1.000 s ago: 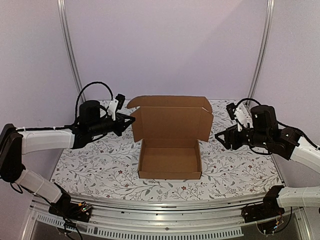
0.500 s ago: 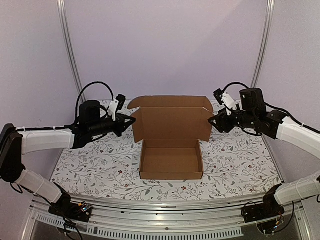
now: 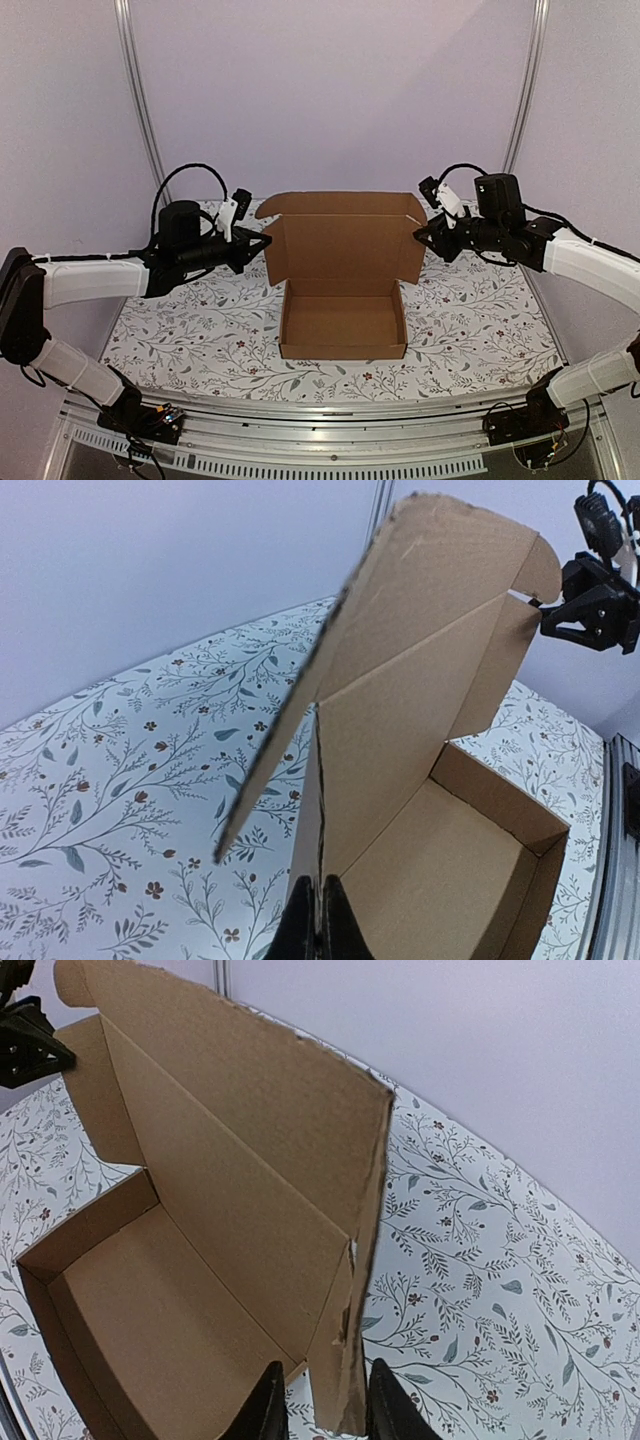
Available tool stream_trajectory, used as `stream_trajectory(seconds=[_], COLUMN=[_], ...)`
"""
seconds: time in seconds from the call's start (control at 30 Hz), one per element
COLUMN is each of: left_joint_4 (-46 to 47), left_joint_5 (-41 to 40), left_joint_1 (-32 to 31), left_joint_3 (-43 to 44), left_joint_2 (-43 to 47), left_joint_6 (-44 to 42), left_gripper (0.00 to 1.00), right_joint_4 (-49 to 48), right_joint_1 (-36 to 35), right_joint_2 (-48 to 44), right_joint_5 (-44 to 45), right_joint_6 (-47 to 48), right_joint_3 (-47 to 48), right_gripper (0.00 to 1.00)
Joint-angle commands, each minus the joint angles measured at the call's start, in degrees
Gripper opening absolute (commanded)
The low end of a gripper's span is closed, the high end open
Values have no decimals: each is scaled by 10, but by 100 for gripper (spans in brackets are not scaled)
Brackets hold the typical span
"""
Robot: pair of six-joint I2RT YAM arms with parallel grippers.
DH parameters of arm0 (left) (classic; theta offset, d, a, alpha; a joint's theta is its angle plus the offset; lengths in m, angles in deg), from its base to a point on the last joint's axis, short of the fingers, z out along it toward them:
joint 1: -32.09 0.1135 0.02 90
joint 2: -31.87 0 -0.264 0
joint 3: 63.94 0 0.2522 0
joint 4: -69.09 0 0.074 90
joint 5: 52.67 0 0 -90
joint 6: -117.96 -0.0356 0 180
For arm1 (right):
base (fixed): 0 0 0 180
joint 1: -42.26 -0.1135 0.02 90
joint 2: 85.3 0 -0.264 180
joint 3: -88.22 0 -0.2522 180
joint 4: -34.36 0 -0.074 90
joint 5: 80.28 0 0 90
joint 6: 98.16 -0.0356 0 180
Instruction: Fold the paper box
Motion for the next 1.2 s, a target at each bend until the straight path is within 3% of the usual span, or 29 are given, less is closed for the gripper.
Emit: stream_trajectory(seconds=[0.0, 0.17, 0.67, 0.97, 1.17], left_joint_4=[-3, -5, -5, -6, -8], left_joint_5=[11, 13, 12, 5, -13], left_joint_1=[5, 5, 5, 5, -8], left_joint_3=[5, 4, -5, -8, -9], left_joint_2=[1, 3, 19, 26, 27], left_joint_6=[2, 2, 9, 19, 42], left_gripper=[0, 0, 0, 0, 0], right_joint_4=[-12, -13, -26, -30, -50], right_joint_1=[3, 3, 3, 3, 1], right_joint_2=[4, 4, -4, -22, -33], right_joint_5=[-21, -20, -1, -18, -32], right_joint_6=[-1, -9, -32, -48, -97], right_joint_3=[-6, -13, -36, -49, -58], right_gripper=[23, 16, 17, 0, 0])
